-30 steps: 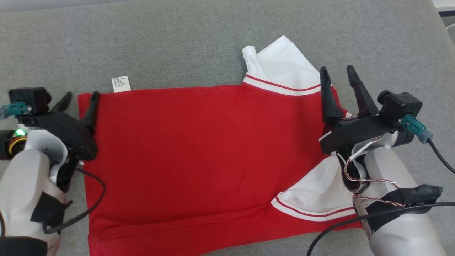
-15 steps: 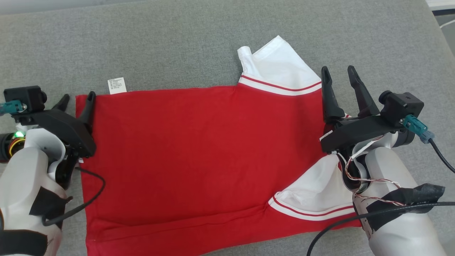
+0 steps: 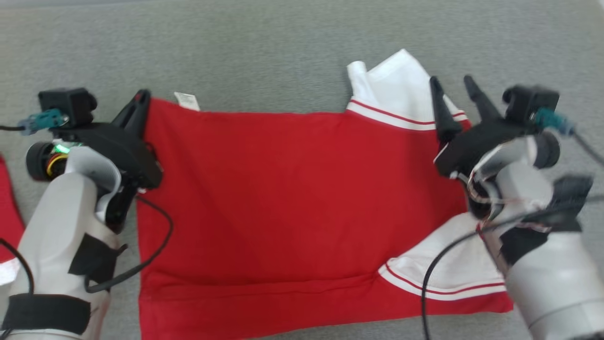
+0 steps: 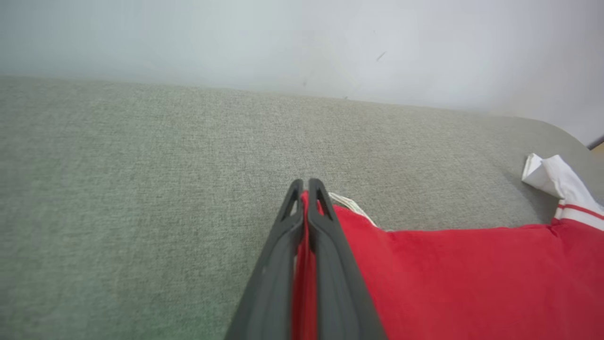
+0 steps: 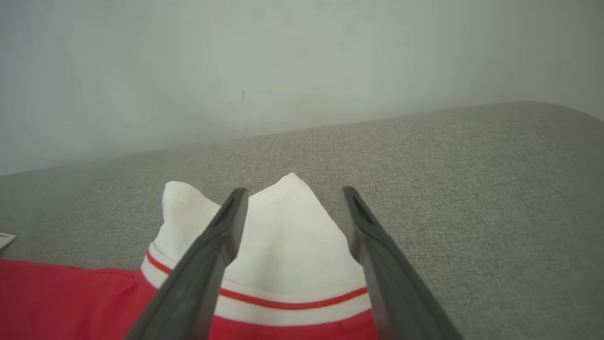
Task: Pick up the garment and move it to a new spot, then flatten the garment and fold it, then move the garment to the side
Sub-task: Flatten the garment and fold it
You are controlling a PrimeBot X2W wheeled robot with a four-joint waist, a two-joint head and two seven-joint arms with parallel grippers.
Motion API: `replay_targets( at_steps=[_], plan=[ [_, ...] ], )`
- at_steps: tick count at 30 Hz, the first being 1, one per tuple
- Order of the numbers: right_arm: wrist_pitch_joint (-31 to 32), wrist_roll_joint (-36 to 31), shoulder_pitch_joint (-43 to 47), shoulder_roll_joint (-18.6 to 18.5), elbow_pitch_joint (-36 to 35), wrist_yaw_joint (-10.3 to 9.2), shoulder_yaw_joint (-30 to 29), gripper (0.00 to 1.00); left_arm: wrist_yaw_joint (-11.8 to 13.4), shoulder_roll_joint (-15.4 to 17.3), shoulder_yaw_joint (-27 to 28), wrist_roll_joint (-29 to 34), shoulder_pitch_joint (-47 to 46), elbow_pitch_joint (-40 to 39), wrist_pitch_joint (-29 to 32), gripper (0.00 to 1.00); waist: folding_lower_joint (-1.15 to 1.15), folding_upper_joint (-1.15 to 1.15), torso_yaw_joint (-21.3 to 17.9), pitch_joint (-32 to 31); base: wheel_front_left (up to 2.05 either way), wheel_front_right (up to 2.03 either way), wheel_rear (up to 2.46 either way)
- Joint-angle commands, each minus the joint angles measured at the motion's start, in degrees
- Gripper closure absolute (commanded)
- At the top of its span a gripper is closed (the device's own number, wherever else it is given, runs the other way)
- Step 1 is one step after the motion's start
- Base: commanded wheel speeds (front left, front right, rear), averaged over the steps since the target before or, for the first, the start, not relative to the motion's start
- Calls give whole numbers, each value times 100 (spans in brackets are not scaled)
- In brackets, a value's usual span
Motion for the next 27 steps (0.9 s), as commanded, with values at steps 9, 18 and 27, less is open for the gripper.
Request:
replay_targets(
  at_steps=[9,18,27],
  plan=[
    [653,158,-1217,-363,1212,-4,215,0,-6,-194,-281,-5,248,-964,-161,100,0,-1,580,252,0,0,0],
    [782,-63,-2084,-602,2401,-3,215,0,76,-366,-482,-40,546,-1775,-61,100,0,-1,964,487,0,0,0],
    [808,-171,-2436,-584,3050,-3,162,11,173,-368,-578,-37,653,-2198,36,100,0,-1,1054,700,0,0,0]
  ],
)
